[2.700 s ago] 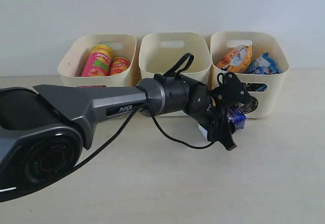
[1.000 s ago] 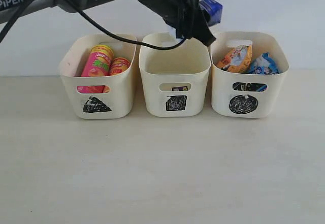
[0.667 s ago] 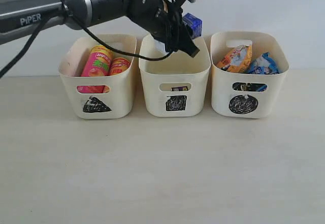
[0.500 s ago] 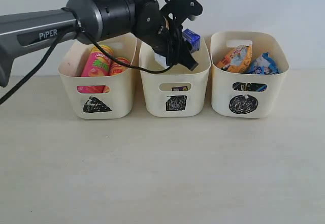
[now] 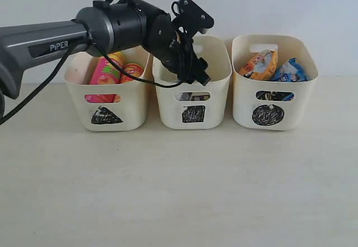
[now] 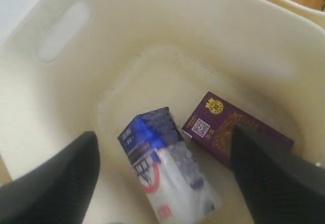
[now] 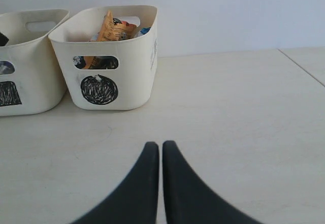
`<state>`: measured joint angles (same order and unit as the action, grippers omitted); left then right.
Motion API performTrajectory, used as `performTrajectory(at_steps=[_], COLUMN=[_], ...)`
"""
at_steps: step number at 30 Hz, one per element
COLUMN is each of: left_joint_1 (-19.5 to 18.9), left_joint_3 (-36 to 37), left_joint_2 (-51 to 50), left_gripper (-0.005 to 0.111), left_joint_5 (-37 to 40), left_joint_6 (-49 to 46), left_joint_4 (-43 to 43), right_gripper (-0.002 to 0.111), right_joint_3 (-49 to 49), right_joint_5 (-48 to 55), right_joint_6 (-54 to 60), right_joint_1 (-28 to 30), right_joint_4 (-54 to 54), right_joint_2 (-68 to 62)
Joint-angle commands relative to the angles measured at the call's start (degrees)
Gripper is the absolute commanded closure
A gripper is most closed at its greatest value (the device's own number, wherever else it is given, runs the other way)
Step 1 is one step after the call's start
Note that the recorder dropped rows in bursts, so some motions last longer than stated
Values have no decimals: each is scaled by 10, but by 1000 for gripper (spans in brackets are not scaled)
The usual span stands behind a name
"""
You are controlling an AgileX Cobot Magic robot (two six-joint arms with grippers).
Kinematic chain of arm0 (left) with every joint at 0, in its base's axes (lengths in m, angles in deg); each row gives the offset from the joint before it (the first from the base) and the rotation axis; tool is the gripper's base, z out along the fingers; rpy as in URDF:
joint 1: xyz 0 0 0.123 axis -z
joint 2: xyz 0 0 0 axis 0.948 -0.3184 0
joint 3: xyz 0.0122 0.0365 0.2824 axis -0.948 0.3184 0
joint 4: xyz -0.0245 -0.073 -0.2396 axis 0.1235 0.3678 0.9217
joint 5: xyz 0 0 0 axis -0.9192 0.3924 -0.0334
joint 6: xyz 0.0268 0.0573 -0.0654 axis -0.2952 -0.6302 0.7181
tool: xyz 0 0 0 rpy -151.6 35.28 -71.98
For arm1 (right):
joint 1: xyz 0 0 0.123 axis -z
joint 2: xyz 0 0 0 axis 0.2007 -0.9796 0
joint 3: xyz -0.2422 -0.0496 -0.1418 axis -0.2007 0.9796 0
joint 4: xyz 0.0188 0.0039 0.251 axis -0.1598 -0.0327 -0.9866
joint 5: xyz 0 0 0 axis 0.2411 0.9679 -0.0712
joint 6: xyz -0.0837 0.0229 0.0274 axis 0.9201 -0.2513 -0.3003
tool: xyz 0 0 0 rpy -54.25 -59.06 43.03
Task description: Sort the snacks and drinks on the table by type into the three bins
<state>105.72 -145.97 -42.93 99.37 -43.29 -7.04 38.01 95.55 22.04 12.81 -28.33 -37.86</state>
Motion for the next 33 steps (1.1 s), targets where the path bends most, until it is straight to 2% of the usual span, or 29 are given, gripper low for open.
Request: performTrajectory(at_steps=[1,3,5,7,13,15,20,27,33], left_joint_1=[1,4,4,4,4,4,4,3,3], left_joint_3=[-4,-4,-4,-4,-4,-4,18,113,223], left_joint_2=[7,16,31,55,92,105,139,213,286], left_gripper=[40,43,56,76,102,103,103,103,103], left_joint_5=[5,31,70,131,241,301,373,365,337], left_joint_6=[8,8,8,8,-25,-38,-40,-29,-16], left_joint_4=[-1,1,2,10,10,10,11,42,77], right_gripper=[108,108,108,108,108,108,108,108,108], right_joint_3=[0,0,0,0,0,0,0,0,0], right_joint_5=[-6,-6,-6,-6,-6,-6,-6,-6,-6], right_joint_6=[-1,-1,-1,-1,-1,-1,-1,-1,-1], right_joint_1=[-1,-1,-1,-1,-1,-1,-1,-1,-1], right_joint_4=[-2,-2,-2,-2,-2,-2,-2,-2,-2], right_joint_2=[2,2,2,2,2,2,2,2,2])
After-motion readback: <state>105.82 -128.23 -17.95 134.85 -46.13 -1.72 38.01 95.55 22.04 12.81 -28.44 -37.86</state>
